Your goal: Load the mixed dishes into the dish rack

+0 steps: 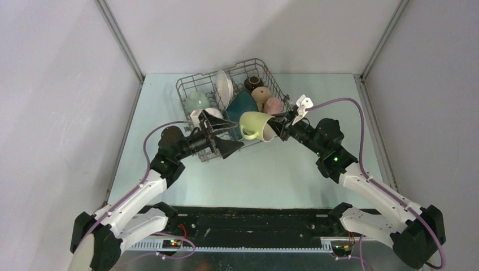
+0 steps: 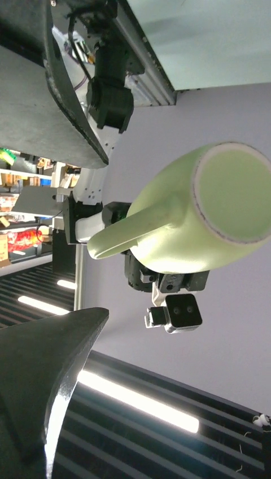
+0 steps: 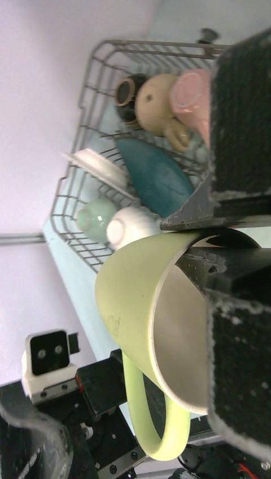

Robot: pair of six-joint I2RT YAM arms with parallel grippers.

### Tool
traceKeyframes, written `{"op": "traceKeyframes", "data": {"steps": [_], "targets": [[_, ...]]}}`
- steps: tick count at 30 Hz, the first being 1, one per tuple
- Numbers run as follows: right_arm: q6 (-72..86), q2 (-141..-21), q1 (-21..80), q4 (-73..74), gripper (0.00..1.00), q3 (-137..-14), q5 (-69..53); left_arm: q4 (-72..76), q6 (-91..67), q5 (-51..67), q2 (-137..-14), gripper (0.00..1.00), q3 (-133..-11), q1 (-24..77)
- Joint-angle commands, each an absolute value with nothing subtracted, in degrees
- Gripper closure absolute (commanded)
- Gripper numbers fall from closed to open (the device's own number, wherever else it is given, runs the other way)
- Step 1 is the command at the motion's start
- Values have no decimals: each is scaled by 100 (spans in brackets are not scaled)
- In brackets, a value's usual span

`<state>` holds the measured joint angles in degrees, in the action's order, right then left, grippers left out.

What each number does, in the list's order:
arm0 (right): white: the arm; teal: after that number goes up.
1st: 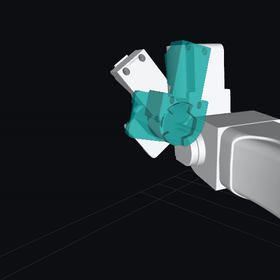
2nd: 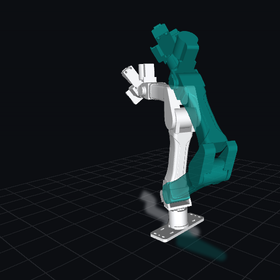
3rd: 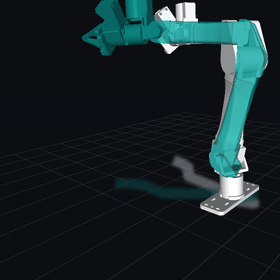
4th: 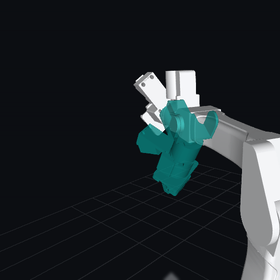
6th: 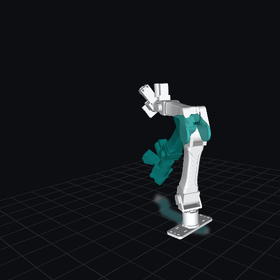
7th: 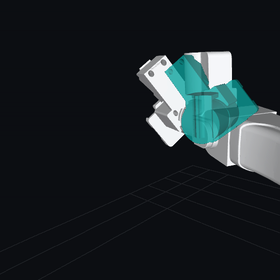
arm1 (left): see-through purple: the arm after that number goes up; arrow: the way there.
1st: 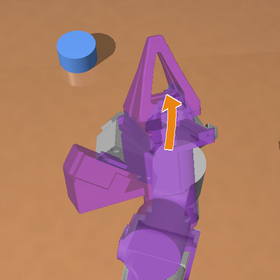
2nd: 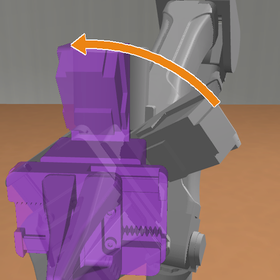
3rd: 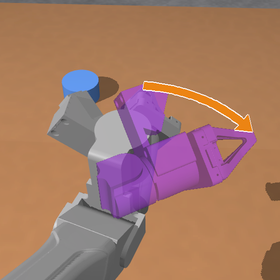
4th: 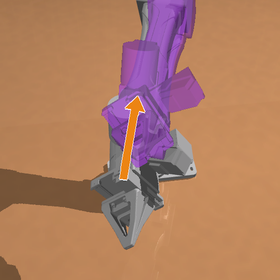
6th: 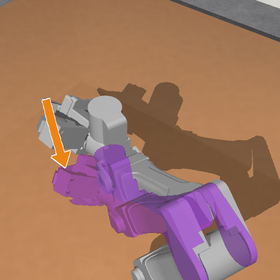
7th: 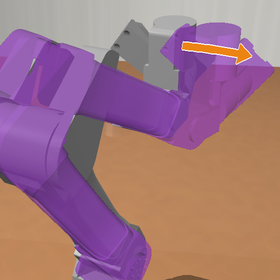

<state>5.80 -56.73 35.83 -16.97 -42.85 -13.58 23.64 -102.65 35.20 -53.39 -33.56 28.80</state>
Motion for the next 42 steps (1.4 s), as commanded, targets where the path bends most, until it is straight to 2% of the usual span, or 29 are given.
{"op": "traceKeyframes", "data": {"steps": [1,3,8,14,18,21,23,26,27,28,30,31,33,36,42], "targets": [[-51,-5942,3520,-3601,100,-4368,-2238,2328,-10643,3585,-5277,6,-3695,3017],[-209,-6132,3527,-3884,100,-4362,-2528,2360,-10673,3586,-5297,6,-3737,3074],[-424,-6360,3629,-4375,100,-4362,-2626,2242,-10574,3495,-5380,16,-3723,3197],[-938,-6501,4031,-4670,100,-4360,-2255,2431,-10635,3440,-5531,27,-3675,3351],[-958,-6569,4142,-4787,100,-4360,-2272,2495,-10621,3412,-5624,43,-3684,3429],[-1033,-6615,4228,-4796,100,-4359,-2188,2626,-10655,3362,-5615,66,-3634,3436],[-1112,-6650,4261,-4780,100,-4359,-2004,2501,-10543,3339,-5586,75,-3694,3434],[-1156,-6688,4205,-4768,100,-4359,-1907,2116,-10243,3327,-5508,75,-3806,3436],[-1148,-6706,4181,-4762,100,-4359,-1964,2099,-10206,3325,-5496,79,-3830,3441],[-1129,-6715,4119,-4737,100,-4359,-2037,2067,-10101,3327,-5485,93,-3849,3439],[-1019,-6737,4003,-4698,78,-4359,-2256,1864,-9858,3298,-5443,99,-3904,3432],[-944,-6725,3961,-4664,55,-4359,-2432,1780,-9606,3149,-5415,99,-3903,3416],[-725,-6659,3793,-4522,38,-4359,-2653,1371,-9169,2814,-5254,100,-3879,3348],[-597,-6436,3589,-4112,30,-4359,-2616,801,-8416,2296,-4884,100,-3976,3222],[-650,-6036,3403,-3282,26,-4189,-2296,-1476,-6274,425,-4586,100,-4804,3147]]}}
